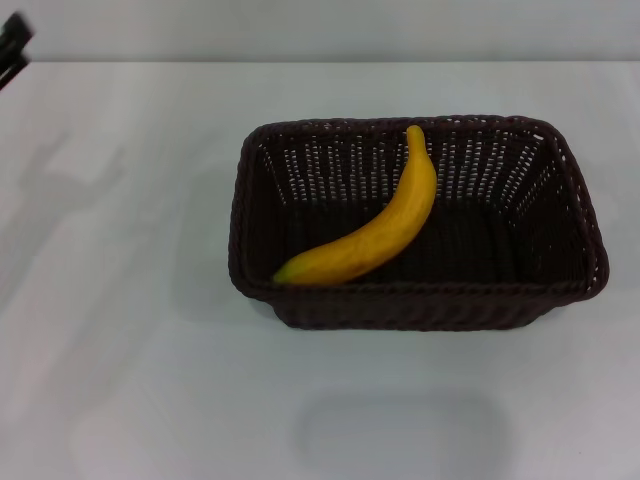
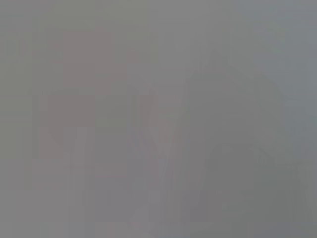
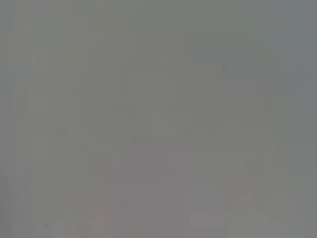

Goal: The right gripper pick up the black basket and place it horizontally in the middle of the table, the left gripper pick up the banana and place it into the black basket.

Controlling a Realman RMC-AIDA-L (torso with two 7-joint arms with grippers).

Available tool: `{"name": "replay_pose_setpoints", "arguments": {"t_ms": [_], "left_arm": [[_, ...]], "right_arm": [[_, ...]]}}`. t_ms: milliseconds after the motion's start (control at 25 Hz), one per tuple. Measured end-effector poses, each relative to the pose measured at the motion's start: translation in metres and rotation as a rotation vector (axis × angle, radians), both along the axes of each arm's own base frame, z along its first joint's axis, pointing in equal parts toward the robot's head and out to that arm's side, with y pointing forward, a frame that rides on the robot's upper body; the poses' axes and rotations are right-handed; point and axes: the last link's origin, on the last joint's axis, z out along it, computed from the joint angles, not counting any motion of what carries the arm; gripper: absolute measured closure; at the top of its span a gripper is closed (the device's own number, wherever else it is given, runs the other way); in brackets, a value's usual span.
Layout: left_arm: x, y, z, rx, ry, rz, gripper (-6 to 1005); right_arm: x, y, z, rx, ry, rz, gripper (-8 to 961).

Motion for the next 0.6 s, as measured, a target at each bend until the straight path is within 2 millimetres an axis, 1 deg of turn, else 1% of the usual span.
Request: {"name": "replay_pose_setpoints", "arguments": {"t_ms": [160, 280, 480, 600], "left_arm": [[-0.029, -0.021, -0.008, 0.145, 0.027, 0.044, 134], [-0.042, -0.030, -0.013, 0.209, 0.057, 0.088, 134], [-0.055, -0.038, -0.011, 0.281, 0.028, 0.158, 134], [-0.057, -0.042, -0.008, 0.316, 0.006, 0.162, 134]], "right_arm": [[0.001, -0.005, -0.009, -0.047, 0.055, 0.000, 123], [0.002, -0.009, -0.017, -0.071, 0.077, 0.003, 123], [0.005, -0.014, -0.023, -0.069, 0.059, 0.009, 123], [0.006, -0.016, -0.027, -0.047, 0.039, 0.014, 123]]}}
